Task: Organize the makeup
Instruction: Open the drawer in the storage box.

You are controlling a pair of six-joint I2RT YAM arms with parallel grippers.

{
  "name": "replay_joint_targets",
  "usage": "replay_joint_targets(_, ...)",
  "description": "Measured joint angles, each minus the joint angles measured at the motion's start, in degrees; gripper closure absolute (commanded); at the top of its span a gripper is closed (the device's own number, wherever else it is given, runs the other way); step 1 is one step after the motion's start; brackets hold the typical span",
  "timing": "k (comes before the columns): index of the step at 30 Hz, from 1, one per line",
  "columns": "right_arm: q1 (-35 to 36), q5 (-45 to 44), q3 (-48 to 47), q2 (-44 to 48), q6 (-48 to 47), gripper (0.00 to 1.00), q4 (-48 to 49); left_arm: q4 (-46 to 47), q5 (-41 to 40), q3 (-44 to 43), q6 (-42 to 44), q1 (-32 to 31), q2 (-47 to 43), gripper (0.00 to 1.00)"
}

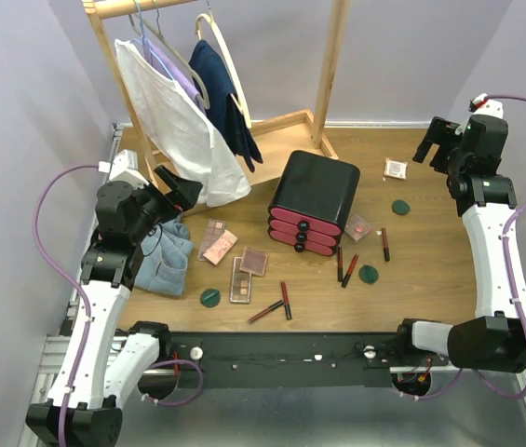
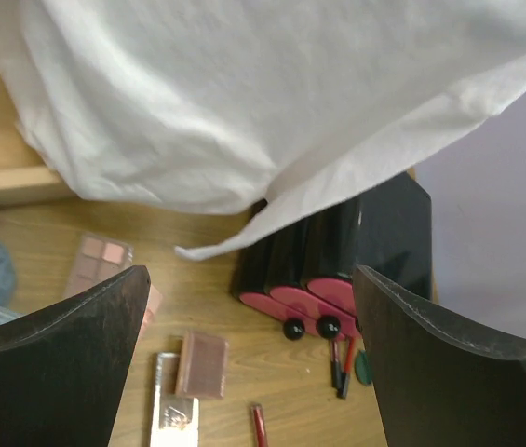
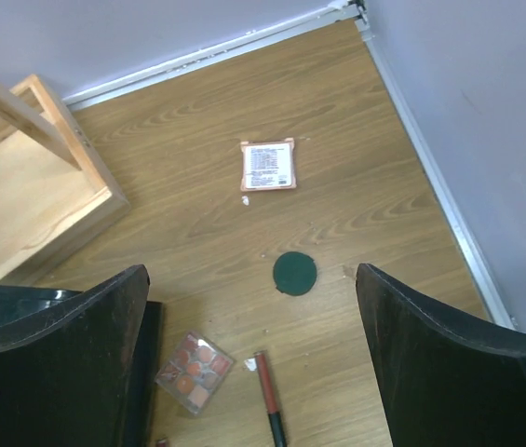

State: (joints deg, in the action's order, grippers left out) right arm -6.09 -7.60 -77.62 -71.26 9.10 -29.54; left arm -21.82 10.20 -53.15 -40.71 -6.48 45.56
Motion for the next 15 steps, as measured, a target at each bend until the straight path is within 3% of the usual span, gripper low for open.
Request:
replay_joint_targets(4, -0.04, 3.39, -0.02, 0.22, 1.73, 0.0, -0.13, 3.1, 2.73, 4.79, -4.04, -1.92, -0.31, 0.01)
replay_joint_targets(7, -0.17, 8.63, 0.0, 0.74, 1.81, 0.0, -0.11, 4.98, 2.51, 8.55, -7.28, -7.3, -0.68, 0.01)
replay_joint_targets(15, -0.37, 31.39, 0.74, 1.97, -11.13, 0.0, -0.48, 10.73, -1.03, 16.0, -16.98, -19.19, -1.33, 0.02)
